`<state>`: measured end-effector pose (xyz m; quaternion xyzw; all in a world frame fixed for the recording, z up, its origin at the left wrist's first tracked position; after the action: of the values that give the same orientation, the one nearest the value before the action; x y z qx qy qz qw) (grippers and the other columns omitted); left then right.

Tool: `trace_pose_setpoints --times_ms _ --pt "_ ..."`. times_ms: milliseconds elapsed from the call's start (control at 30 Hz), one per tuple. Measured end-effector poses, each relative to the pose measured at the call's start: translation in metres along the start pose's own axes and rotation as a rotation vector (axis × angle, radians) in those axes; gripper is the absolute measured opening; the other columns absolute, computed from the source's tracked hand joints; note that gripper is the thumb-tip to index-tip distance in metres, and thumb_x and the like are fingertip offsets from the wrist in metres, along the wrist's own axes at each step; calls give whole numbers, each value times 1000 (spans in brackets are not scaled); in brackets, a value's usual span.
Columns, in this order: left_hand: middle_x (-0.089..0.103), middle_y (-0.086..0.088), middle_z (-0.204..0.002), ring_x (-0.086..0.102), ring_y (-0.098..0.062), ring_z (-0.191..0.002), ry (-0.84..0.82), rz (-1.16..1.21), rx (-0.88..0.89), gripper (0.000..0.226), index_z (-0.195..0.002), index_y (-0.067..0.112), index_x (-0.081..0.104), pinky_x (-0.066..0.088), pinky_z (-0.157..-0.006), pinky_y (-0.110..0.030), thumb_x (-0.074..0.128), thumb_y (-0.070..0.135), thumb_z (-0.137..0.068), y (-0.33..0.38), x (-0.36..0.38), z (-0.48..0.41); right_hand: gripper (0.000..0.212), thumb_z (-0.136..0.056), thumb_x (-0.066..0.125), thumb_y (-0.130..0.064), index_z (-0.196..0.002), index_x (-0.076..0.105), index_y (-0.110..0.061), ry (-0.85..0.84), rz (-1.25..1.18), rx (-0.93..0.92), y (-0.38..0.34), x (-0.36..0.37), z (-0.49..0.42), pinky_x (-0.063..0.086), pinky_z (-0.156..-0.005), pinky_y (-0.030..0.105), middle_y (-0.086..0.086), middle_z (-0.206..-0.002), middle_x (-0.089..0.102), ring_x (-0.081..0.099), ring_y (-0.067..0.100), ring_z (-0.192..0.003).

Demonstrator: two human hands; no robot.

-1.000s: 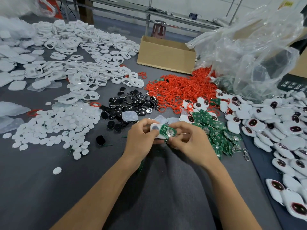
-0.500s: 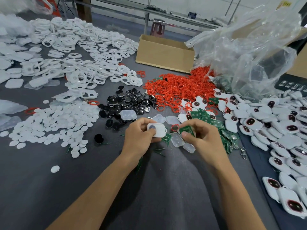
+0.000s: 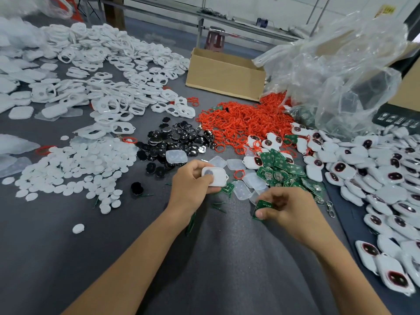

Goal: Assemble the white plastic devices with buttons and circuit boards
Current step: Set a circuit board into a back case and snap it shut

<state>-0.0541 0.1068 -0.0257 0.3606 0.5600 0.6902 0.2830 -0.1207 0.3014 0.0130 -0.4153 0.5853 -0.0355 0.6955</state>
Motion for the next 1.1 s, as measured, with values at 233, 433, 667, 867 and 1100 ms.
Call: trace_pose_setpoints --times_ms 233,433,667,867,1100 --pt "69 -12 -96 70 -23 -86 -3 -12 5 14 -101 2 63 58 -62 -23 54 -4 -92 0 0 0 22 -70 82 -21 -81 64 -28 -212 328 -20 -10 -4 -14 41 -65 22 -8 -75 61 55 6 -71" --pt "69 -11 -96 70 -21 -87 -7 -22 10 15 -94 8 64 57 -62 -22 54 -4 -92 -1 0 0 13 -78 66 -16 -88 58 -20 -343 499 -3 -20 4 -21 49 -69 28 2 -87 62 59 20 -83" --pt "70 -9 -94 70 -18 -81 -1 -16 14 15 -101 1 64 56 -61 -21 54 -5 -91 -1 -3 0 14 -76 59 -8 -89 60 -3 -275 557 -28 -30 9 -13 49 -63 38 17 -87 65 60 31 -81" --pt "70 -6 -91 70 -17 -79 1 -2 18 15 -102 1 63 57 -61 -21 54 -5 -91 1 0 1 15 -81 59 -14 -90 47 -12 -117 607 -83 -30 13 8 43 -63 38 7 -93 60 56 29 -86" --pt "70 -11 -95 70 -22 -87 3 -34 16 14 -96 5 63 58 -61 -23 54 -4 -91 1 2 2 14 -78 71 -11 -80 59 -18 178 287 -224 -34 -8 13 39 -61 32 -2 -76 66 61 22 -72"
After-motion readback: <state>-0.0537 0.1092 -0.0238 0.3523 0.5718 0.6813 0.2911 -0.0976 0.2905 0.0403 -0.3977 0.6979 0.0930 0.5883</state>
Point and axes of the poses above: each hand's wrist, its own z-axis away from the middle knuckle, its own x-axis out of the palm, y = z × x, the point moved 3 cm from there along -z, towards the middle knuckle
